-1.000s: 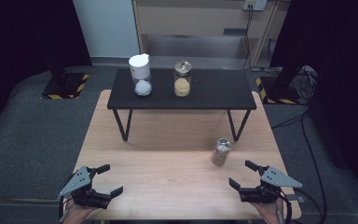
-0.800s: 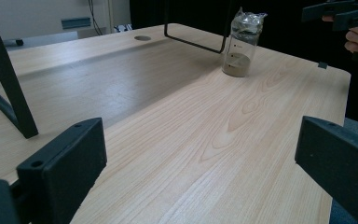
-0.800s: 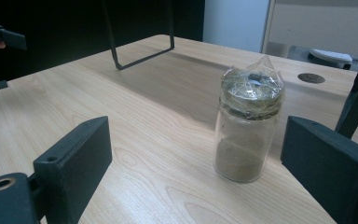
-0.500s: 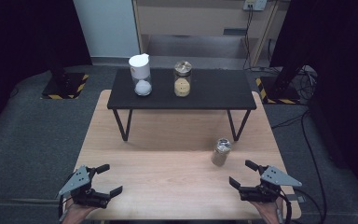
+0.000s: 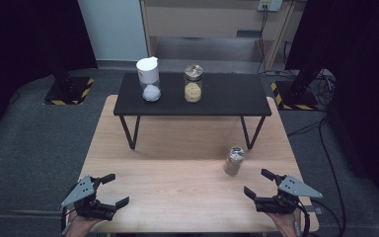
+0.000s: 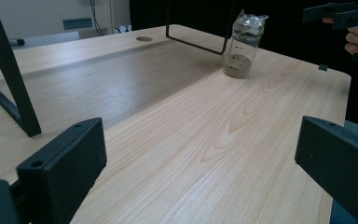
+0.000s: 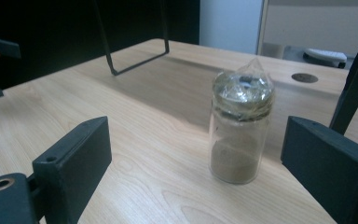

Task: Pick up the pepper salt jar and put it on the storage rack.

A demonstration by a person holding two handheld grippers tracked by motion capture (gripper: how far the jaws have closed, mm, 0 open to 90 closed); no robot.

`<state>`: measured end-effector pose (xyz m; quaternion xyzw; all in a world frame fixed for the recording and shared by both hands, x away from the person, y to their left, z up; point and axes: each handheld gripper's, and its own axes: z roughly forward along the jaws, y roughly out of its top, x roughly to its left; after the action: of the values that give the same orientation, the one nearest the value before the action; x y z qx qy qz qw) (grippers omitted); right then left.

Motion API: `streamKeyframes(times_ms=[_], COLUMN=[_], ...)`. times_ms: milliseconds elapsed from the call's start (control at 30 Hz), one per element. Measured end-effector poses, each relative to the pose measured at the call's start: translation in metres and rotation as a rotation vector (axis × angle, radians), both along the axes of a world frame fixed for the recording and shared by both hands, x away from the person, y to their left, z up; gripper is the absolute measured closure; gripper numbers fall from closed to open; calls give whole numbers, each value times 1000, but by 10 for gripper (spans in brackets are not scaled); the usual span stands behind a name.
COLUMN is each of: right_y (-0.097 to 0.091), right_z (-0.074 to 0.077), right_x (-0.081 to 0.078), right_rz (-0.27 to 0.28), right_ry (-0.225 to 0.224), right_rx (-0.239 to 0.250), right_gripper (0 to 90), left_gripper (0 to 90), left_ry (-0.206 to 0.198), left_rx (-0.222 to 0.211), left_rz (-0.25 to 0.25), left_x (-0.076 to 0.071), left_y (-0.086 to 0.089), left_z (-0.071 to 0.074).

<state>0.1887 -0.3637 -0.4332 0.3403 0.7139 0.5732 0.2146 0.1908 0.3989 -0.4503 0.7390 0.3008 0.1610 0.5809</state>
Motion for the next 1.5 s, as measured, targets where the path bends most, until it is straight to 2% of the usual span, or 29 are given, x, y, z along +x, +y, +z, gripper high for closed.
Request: streamKeyframes(times_ms=[267, 433, 667, 833, 933, 1167, 1500], right_y=[-8, -12, -16, -16, -17, -14, -1], right_z=[9, 23, 52, 65, 72, 79, 80], right_x=[-8, -11, -6, -5, -2, 6, 25], right_rz=[-17, -46, -70, -95, -104, -111, -84], right_ry=[-36, -53, -40, -34, -14, 4, 45], right_rx=[40, 35, 0, -16, -23, -37, -64], right_gripper=[87, 79, 62, 42, 37, 32, 31], left_gripper=[11, 11, 11, 11, 11, 11, 11], left_ry=[1, 0, 0, 0, -1, 1, -1], left_rx=[0, 5, 5, 10, 10, 13, 10], left_rz=[1, -3, -2, -5, -5, -5, -5], left_x=[0, 1, 0, 1, 1, 1, 0], left_y=[0, -1, 0, -1, -1, -2, -1], left_z=[0, 1, 1, 1, 1, 1, 1])
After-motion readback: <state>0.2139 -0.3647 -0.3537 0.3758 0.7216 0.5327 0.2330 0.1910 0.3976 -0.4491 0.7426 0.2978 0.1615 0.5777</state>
